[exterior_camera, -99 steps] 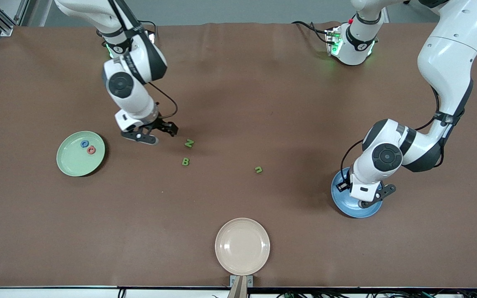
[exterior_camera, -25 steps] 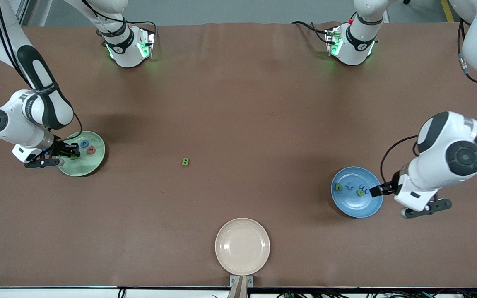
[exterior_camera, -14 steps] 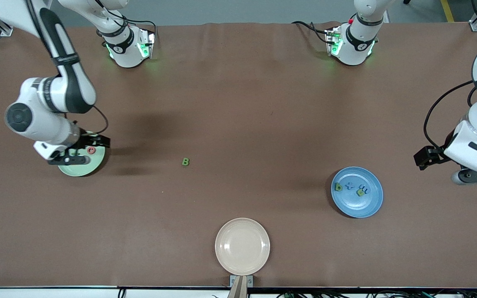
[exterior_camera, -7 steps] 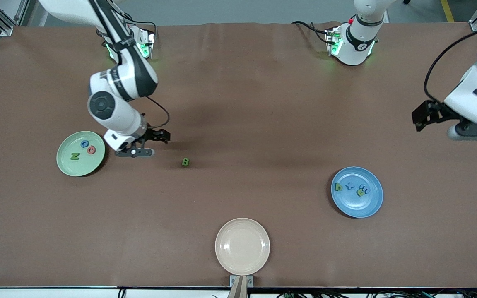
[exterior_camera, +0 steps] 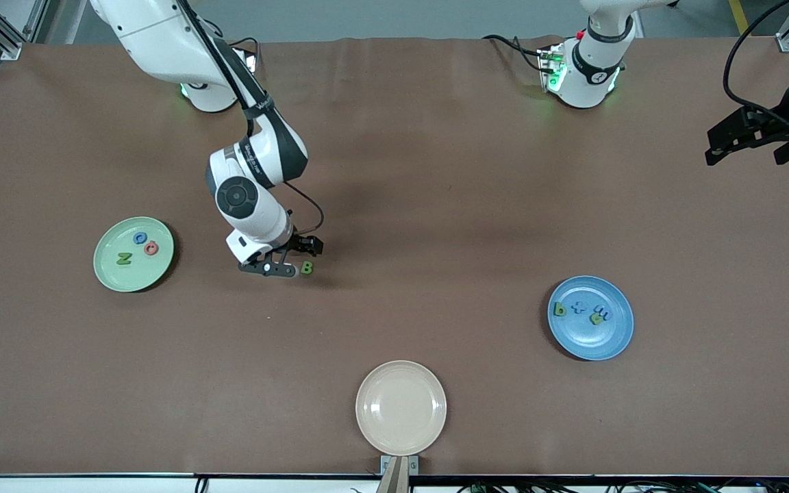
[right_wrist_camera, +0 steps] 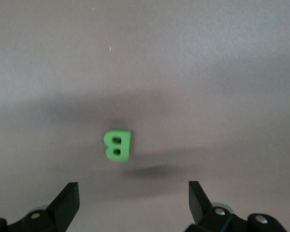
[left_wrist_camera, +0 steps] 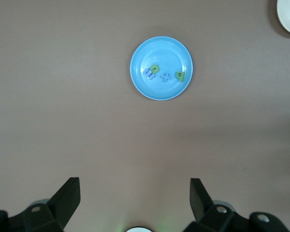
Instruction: Sort upper and lower case letters into plates
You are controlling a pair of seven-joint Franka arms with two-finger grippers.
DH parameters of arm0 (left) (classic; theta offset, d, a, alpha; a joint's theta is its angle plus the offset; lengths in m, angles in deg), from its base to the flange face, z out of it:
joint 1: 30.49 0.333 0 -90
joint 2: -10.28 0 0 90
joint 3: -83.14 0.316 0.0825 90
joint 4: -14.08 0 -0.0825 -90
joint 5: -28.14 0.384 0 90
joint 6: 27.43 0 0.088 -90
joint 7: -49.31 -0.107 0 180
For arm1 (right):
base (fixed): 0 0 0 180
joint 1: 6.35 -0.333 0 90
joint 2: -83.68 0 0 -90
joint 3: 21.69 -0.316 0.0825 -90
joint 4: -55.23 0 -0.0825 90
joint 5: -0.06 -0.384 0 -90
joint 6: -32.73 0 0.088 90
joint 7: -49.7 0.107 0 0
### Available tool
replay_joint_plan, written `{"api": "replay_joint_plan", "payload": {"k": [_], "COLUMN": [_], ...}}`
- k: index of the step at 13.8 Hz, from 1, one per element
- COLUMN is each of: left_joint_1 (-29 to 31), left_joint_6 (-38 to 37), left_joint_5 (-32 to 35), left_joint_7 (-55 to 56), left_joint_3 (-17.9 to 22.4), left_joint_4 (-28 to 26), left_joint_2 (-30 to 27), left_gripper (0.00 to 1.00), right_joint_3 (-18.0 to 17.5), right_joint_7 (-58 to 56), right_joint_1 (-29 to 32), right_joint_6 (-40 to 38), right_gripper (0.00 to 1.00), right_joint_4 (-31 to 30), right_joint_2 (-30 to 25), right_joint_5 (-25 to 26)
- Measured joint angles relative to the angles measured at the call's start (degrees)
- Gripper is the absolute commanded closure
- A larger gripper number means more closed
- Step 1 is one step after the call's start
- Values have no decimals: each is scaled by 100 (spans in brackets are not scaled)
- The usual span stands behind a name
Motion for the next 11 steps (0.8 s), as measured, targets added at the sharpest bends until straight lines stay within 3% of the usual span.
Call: {"api": "replay_joint_plan", "payload": {"k": [3, 6, 11], "left_joint_1": [-629, -665, -768], "left_joint_6": [325, 384, 73], "left_joint_5": [-24, -24, -24], "left_joint_7": [-4, -14, -13], "left_joint_3": [745, 800, 817], "left_joint_4": [-699, -788, -302], "left_joint_2": [-449, -473, -135], "left_gripper": [0, 0, 0], "right_joint_3": [11, 12, 12], "right_joint_7": [201, 250, 284], "right_joint_1": [-1, -2, -35], "right_joint_6": [5, 98, 111], "right_gripper": [8, 26, 54], "right_joint_4": [306, 425, 496], "right_joint_2": [302, 519, 654], "right_joint_5": [0, -1, -1]}}
